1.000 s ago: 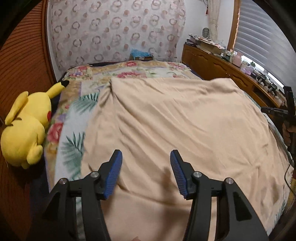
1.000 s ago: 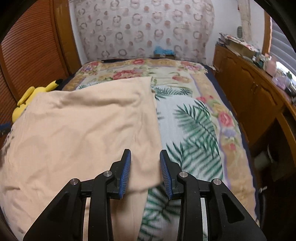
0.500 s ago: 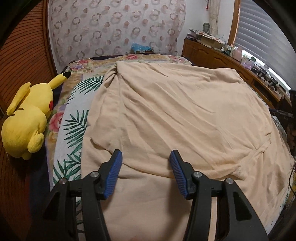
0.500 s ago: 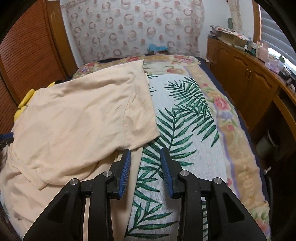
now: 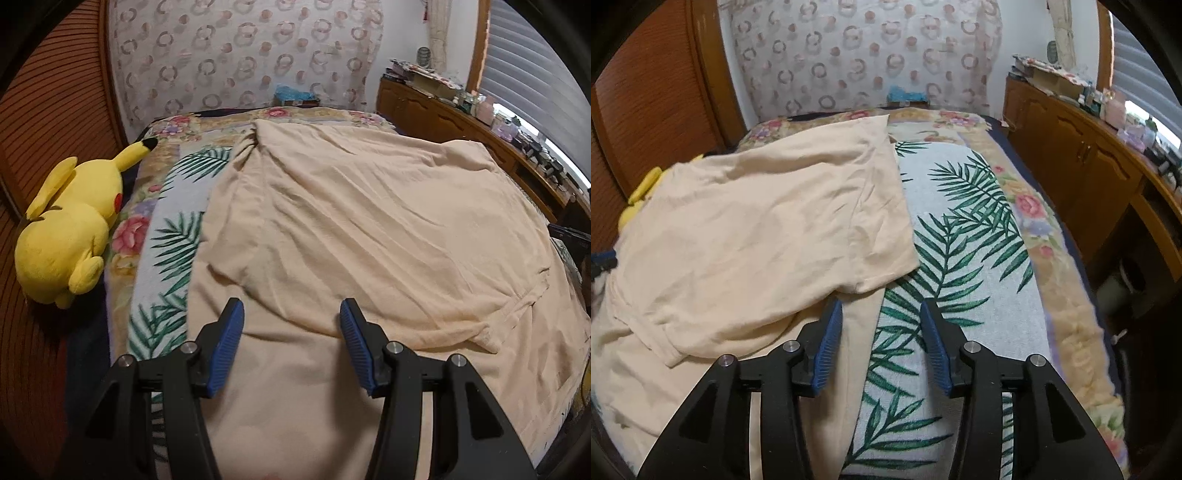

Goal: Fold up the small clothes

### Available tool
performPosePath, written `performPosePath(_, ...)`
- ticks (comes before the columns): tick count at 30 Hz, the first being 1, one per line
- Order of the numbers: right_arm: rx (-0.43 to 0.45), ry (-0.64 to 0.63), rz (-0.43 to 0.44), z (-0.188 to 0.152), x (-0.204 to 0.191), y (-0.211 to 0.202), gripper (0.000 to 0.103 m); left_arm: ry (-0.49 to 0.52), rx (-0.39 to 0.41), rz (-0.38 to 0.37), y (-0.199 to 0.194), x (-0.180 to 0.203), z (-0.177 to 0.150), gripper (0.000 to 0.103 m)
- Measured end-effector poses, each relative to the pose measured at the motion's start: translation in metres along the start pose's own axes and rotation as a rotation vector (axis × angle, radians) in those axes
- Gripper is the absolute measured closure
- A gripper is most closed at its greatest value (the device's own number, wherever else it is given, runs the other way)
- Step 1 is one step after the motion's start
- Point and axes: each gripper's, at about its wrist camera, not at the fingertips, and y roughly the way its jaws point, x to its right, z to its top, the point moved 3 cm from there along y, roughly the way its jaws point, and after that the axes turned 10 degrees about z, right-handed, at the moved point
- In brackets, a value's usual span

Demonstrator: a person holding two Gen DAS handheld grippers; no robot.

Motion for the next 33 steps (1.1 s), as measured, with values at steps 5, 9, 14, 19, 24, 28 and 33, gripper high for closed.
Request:
performPosePath(5, 0.002, 0.001, 0.064, 0.001, -0.012, -0.001, 0.053, -0.009, 0.003, 0.021, -0.005, -0.005, -0.001, 0.050)
performPosePath(9, -0.007, -0.007, 0.127, 0.006, -0.028, 0.007, 0.048, -0.023, -0.001, 0.012, -0.005, -0.006, 0.001, 0.050)
performPosePath(14, -0.032, -0.033, 0.094, 0.010, -0.040, 0.021, 0.048, -0.041, -0.019, 0.008, 0.000, -0.009, 0.002, 0.050)
performPosePath(19, -0.038, -0.071, 0.043, 0.003, -0.040, 0.025, 0.048, -0.072, -0.030, 0.000, 0.005, -0.012, 0.006, 0.051)
performPosePath(24, -0.041, -0.089, 0.022, 0.001, -0.042, 0.026, 0.047, -0.087, -0.059, -0.029, 0.017, -0.011, 0.018, 0.053)
performPosePath(28, -0.045, -0.101, 0.007, 0.000, -0.045, 0.028, 0.047, -0.105, -0.084, -0.026, 0.026, -0.015, 0.027, 0.053)
performPosePath(33, -0.045, -0.100, 0.008, 0.001, -0.047, 0.030, 0.047, -0.084, -0.075, -0.040, 0.028, -0.010, 0.030, 0.075)
